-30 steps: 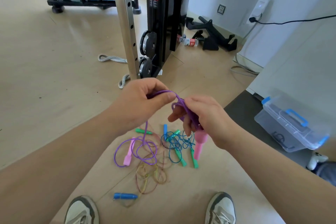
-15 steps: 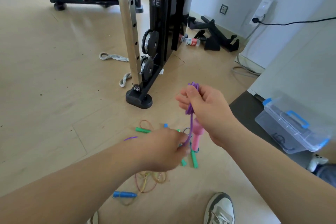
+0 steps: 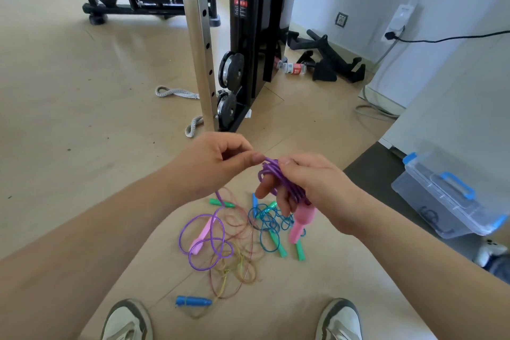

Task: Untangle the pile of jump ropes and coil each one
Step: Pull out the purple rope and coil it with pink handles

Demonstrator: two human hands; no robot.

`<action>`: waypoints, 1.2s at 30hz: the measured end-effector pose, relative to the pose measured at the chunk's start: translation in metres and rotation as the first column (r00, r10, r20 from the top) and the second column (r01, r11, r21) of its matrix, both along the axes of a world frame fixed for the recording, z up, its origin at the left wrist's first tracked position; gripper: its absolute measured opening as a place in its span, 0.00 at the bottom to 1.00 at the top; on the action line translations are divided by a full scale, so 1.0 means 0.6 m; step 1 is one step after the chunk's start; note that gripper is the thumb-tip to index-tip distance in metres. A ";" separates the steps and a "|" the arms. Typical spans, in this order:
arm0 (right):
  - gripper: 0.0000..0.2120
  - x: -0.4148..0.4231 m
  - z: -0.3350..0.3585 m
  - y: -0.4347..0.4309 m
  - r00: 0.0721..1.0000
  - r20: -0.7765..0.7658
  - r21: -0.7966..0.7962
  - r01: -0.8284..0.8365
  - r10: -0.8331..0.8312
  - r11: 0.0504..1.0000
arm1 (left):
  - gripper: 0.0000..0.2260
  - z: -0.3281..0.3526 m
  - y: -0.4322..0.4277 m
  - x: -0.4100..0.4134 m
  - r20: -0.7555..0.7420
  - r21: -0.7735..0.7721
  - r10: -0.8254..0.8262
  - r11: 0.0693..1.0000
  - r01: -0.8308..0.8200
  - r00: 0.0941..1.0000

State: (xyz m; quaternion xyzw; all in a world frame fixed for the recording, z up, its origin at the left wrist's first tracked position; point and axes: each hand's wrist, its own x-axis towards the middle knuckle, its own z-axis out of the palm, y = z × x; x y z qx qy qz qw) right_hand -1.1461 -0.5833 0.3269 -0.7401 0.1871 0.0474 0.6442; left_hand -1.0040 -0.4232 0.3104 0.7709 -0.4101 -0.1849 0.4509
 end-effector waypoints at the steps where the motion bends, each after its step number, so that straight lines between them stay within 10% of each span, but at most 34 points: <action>1: 0.21 -0.001 0.001 0.000 1.000 0.018 0.079 0.003 -0.004 0.997 | 0.19 -0.009 -0.002 -0.007 -0.042 0.024 -0.014 1.000 0.015 0.999; 6: 0.25 -0.003 0.011 0.005 0.989 0.054 0.416 0.103 -0.137 0.903 | 0.21 -0.044 -0.024 -0.046 -0.393 0.043 0.040 0.999 -0.025 0.919; 10: 0.23 0.002 0.019 -0.003 0.952 0.069 0.586 0.202 -0.297 0.785 | 0.14 -0.069 -0.023 -0.069 -0.359 0.252 -0.003 0.963 0.100 0.933; 15: 0.11 0.003 -0.020 -0.018 0.971 -0.018 -0.179 0.230 -0.237 0.957 | 0.14 -0.049 -0.041 -0.128 -0.016 0.515 -0.299 0.815 0.264 0.954; 21: 0.15 0.000 -0.042 -0.035 0.996 0.001 -0.602 0.074 -0.092 0.795 | 0.05 0.020 -0.034 -0.071 -0.075 0.191 -0.166 0.966 0.177 0.983; 28: 0.16 -0.006 -0.016 -0.006 0.999 -0.023 0.018 0.022 -0.022 1.000 | 0.12 0.001 -0.017 -0.007 -0.193 -0.078 0.163 0.980 -0.181 0.968; 32: 0.22 -0.001 0.003 0.013 0.995 0.039 0.437 0.067 -0.093 0.897 | 0.20 -0.037 -0.025 -0.029 -0.464 0.016 0.171 0.983 -0.185 0.869; 36: 0.21 0.011 0.006 0.002 0.957 0.050 0.527 0.217 -0.285 0.822 | 0.22 -0.065 -0.039 -0.063 -0.678 0.183 0.219 0.975 -0.127 0.702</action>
